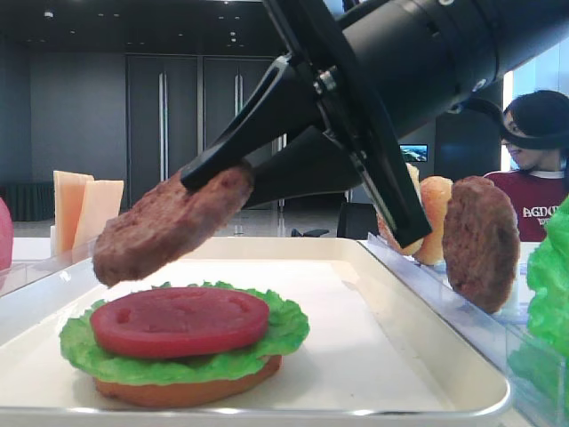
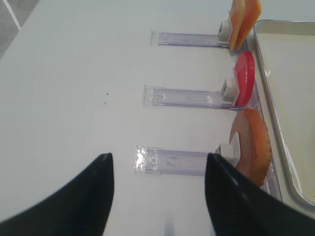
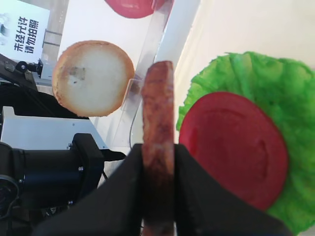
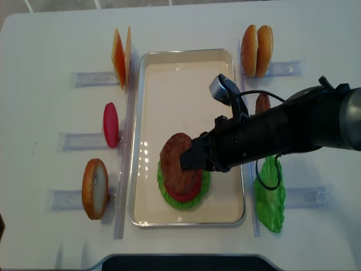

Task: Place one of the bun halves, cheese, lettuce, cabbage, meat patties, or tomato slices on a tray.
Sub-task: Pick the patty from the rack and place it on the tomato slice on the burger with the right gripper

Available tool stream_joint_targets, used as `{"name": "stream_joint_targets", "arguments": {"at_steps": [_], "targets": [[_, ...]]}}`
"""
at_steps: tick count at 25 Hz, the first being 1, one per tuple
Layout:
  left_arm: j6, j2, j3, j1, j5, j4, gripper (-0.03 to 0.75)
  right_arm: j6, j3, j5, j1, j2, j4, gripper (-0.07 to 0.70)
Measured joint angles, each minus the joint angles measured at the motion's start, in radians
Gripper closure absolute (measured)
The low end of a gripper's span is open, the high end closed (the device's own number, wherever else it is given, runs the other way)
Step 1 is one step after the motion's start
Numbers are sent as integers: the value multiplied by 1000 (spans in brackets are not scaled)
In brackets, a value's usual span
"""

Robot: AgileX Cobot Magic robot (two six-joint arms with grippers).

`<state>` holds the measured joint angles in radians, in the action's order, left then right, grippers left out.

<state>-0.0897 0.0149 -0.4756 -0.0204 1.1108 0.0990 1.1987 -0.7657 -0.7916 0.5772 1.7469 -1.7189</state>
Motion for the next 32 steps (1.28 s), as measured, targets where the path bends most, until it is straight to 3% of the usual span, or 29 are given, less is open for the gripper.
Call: {"name": "stream_joint_targets", "arguments": {"at_steps": [11,19,28,32], "targets": [[0,0,0,0,0,0,264,2,0,-15,-1,0,0,496],[0,0,0,0,0,0,264,2,0,-58,-1,57,0,496],[0,0,0,0,0,0,264,3,0,-32,-1,69,0,493],[0,0,0,0,0,0,264,3,0,-15,-1,69,0,456]]}}
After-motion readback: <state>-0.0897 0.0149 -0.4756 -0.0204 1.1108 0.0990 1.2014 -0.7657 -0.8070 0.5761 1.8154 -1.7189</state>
